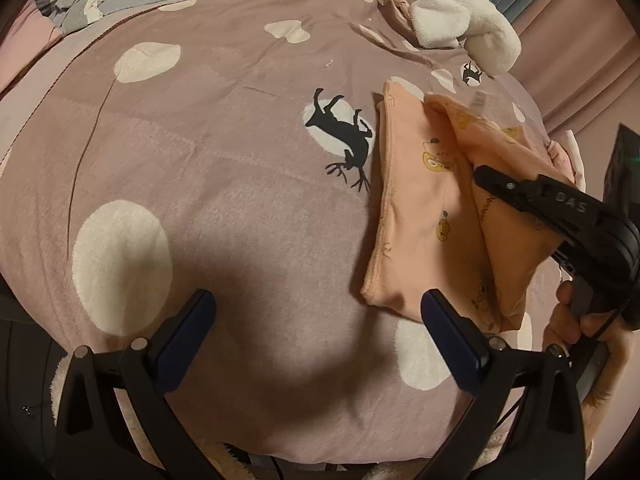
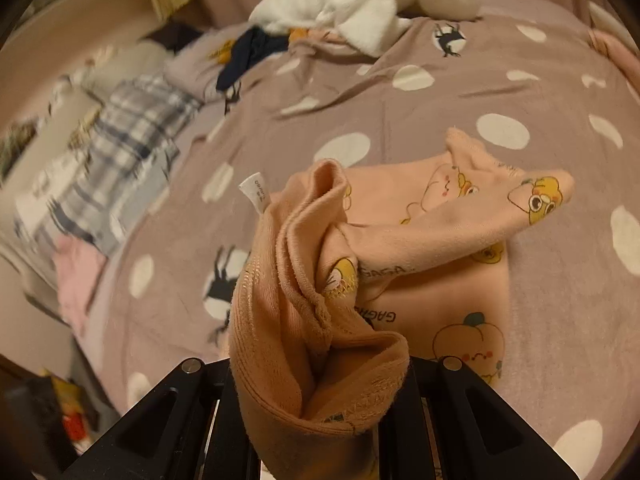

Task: Fold small clothes
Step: 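Fold the held shirt edge over the shirt with the right tool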

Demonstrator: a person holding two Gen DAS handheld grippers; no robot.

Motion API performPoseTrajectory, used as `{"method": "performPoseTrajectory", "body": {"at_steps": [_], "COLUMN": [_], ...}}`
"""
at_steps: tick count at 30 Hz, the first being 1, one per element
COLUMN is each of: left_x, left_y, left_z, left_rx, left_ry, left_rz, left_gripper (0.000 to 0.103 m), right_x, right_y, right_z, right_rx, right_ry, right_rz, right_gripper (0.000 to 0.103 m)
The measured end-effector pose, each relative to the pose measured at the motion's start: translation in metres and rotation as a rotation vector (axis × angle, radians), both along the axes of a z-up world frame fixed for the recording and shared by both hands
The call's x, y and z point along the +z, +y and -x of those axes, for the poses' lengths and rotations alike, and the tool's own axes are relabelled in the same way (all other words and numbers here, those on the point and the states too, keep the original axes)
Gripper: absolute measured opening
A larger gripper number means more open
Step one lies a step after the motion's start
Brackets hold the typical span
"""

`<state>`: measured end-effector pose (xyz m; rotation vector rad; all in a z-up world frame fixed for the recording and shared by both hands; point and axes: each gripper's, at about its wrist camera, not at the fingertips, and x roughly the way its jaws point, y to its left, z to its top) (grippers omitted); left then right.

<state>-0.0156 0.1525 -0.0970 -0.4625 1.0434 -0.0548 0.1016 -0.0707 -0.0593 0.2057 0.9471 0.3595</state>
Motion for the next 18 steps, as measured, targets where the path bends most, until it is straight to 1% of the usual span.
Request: {"method": "performPoseTrajectory", "body": {"at_steps": [5, 9, 14, 18], "left_x": [-0.001, 0.000, 0.000, -0.001], "left_y": [0.002, -0.001, -0.002, 0.000], "left_z": [0.002, 0.001, 0.001, 0.003], "left_rx": [0.012, 0.006, 0.008, 0.007], "left_ry": [0.003, 0.003, 0.005, 0.007], "left_rz": [0.004, -0.005, -0.004, 0.004], "left_gripper": [0.103, 0.103, 0.103, 0.103], "right_x": [-0.001, 0.002, 0.002, 0.005], "right_y": [-0.001, 0.000, 0.015, 0.013], "right_z": [0.001, 0.003, 0.006, 0.008], "right_rx": [0.027, 0.035, 0.064, 0.049], "right_ry": [0.012, 0.011, -0.002, -0.009], "right_rz": [-0.023, -0.045, -0.005, -0.031], "right_gripper": [0.016, 0.019, 0.019, 0.019]}}
